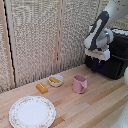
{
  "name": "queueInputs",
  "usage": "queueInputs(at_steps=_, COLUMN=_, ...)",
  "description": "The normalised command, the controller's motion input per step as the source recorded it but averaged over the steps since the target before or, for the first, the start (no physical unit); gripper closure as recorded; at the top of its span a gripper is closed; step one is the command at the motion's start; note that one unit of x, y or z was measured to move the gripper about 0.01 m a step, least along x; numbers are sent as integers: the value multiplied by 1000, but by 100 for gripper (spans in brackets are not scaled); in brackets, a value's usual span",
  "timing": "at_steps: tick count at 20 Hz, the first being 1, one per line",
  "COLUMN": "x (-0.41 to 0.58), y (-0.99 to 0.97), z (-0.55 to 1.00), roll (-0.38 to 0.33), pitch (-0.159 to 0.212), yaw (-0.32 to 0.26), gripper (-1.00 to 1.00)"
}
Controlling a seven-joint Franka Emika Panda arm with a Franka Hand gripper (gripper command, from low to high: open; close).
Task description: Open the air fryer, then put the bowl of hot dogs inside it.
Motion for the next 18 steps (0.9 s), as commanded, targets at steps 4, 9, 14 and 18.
queueInputs(at_steps=4, x=-249, y=913, z=305, roll=54, pitch=-135, yaw=-1, gripper=100)
queueInputs(at_steps=9, x=-273, y=911, z=347, roll=48, pitch=-130, yaw=0, gripper=100)
queueInputs(at_steps=14, x=-217, y=890, z=548, roll=33, pitch=-113, yaw=0, gripper=100)
queueInputs(at_steps=18, x=-187, y=902, z=555, roll=13, pitch=-88, yaw=0, gripper=100)
